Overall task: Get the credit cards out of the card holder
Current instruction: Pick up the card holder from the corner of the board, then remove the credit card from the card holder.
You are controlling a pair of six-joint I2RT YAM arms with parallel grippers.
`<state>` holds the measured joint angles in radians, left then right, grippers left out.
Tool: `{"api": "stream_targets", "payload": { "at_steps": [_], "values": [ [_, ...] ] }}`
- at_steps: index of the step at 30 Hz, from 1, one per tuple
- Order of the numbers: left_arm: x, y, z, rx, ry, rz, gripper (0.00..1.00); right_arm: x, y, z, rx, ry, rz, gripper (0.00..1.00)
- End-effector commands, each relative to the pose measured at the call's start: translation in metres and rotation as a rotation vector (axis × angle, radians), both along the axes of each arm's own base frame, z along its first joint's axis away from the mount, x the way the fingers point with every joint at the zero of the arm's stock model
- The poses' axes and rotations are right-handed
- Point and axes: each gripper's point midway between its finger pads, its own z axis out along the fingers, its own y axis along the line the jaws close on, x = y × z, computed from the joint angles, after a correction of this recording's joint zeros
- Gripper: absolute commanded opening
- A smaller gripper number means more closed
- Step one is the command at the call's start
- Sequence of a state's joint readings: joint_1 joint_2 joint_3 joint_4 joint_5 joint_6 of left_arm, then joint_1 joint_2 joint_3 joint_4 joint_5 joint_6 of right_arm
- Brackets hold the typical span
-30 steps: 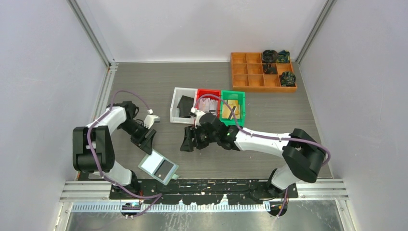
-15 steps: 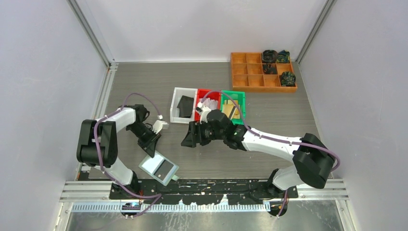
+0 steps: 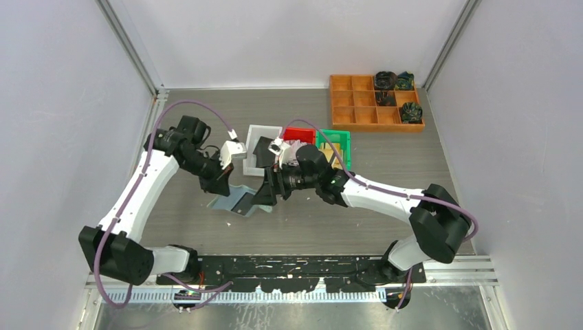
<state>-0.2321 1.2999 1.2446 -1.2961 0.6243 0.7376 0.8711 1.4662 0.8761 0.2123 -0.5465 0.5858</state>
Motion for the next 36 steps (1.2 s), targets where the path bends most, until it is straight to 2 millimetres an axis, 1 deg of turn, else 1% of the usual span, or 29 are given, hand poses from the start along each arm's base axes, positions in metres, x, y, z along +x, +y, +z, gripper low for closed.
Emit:
{"api": "stream_targets", "payload": {
  "at_steps": [1, 4, 7, 9, 13, 17, 22, 26, 27, 28, 30, 32, 36],
  "values": [
    [-0.050, -0.017, 0.035, -0.056, 0.103, -0.115, 0.00, 0.006, 0.021, 0.060, 0.154, -0.252, 0.123, 0.80],
    [-0.060, -0.023, 0.045, -0.048, 0.098, -0.158, 0.00, 0.012, 0.024, 0.070, 0.149, -0.340, 0.144, 0.80],
    [-0.066, -0.027, 0.053, -0.053, 0.085, -0.177, 0.00, 0.009, 0.026, 0.075, 0.125, -0.437, 0.189, 0.80],
    [-0.070, -0.028, 0.056, -0.052, 0.086, -0.188, 0.00, 0.000, 0.028, 0.079, 0.121, -0.477, 0.239, 0.80],
    [-0.072, -0.030, 0.063, -0.052, 0.072, -0.198, 0.00, -0.030, 0.028, 0.085, 0.143, -0.490, 0.386, 0.80],
    [-0.076, -0.032, 0.074, -0.075, 0.052, -0.208, 0.00, -0.048, 0.029, 0.081, 0.133, -0.521, 0.454, 0.80],
    [-0.081, -0.037, 0.089, -0.121, 0.029, -0.222, 0.00, -0.054, 0.039, 0.077, 0.134, -0.532, 0.450, 0.77],
    [-0.082, -0.039, 0.103, -0.156, -0.008, -0.208, 0.00, -0.052, 0.049, 0.082, 0.167, -0.522, 0.410, 0.73],
    [-0.082, -0.040, 0.106, -0.168, -0.027, -0.205, 0.00, -0.050, 0.050, 0.087, 0.191, -0.530, 0.392, 0.72],
    [-0.083, -0.040, 0.109, -0.177, -0.043, -0.197, 0.00, -0.049, 0.050, 0.089, 0.205, -0.531, 0.378, 0.72],
    [-0.082, -0.041, 0.115, -0.199, -0.090, -0.195, 0.00, -0.047, 0.046, 0.102, 0.269, -0.541, 0.331, 0.72],
    [-0.085, -0.040, 0.120, -0.214, -0.126, -0.197, 0.00, -0.044, 0.039, 0.113, 0.338, -0.534, 0.280, 0.75],
    [-0.090, -0.039, 0.125, -0.226, -0.134, -0.203, 0.00, -0.048, 0.029, 0.117, 0.367, -0.540, 0.263, 0.77]
  ]
}}
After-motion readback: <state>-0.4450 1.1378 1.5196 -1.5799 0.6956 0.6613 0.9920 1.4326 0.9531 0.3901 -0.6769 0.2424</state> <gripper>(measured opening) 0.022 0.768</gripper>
